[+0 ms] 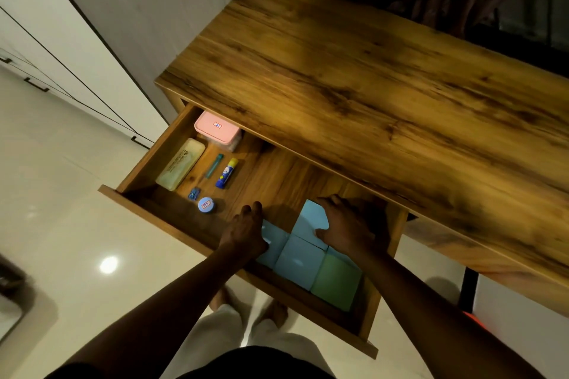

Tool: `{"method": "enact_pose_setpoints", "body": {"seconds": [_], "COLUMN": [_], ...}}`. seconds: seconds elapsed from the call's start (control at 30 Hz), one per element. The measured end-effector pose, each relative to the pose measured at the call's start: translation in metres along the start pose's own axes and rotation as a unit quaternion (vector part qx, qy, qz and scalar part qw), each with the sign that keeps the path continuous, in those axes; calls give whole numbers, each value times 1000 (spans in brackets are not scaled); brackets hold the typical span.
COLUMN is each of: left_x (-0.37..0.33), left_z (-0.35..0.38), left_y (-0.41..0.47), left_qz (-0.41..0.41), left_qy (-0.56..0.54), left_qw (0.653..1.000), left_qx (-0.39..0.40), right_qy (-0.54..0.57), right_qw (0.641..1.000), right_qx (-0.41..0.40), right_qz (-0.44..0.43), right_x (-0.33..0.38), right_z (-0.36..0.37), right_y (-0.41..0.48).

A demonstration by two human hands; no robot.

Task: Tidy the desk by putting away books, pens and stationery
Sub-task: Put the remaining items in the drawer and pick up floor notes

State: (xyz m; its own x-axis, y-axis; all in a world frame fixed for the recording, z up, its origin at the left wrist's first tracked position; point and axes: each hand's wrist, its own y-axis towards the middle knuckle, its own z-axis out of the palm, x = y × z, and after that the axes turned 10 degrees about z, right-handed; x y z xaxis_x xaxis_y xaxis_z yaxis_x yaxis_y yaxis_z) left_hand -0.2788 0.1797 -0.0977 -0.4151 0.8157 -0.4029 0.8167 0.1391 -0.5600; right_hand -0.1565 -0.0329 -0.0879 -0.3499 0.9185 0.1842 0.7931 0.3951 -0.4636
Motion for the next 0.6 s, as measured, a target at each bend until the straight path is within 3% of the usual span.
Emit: {"method": "enact_pose_setpoints", "body": {"seconds": [0.13,0.3,0.6], "left_x": [0,0,59], "left_z": [-7,-29,-89], "left_y": [-7,-31,-103], "left_qz": [-2,28,52], "left_qy": [-19,-28,-178], "left_qw": [999,989,926], "left_qx": [-35,-142,-329], "right_qy": [24,169,313], "right_qw": [998,975,926], "right_qx": [-53,-130,-162], "right_qz": [-9,-58,-137], "right_x": [10,48,172], "right_z": [-6,-13,-19], "right_y": [-7,-24,-55]}}
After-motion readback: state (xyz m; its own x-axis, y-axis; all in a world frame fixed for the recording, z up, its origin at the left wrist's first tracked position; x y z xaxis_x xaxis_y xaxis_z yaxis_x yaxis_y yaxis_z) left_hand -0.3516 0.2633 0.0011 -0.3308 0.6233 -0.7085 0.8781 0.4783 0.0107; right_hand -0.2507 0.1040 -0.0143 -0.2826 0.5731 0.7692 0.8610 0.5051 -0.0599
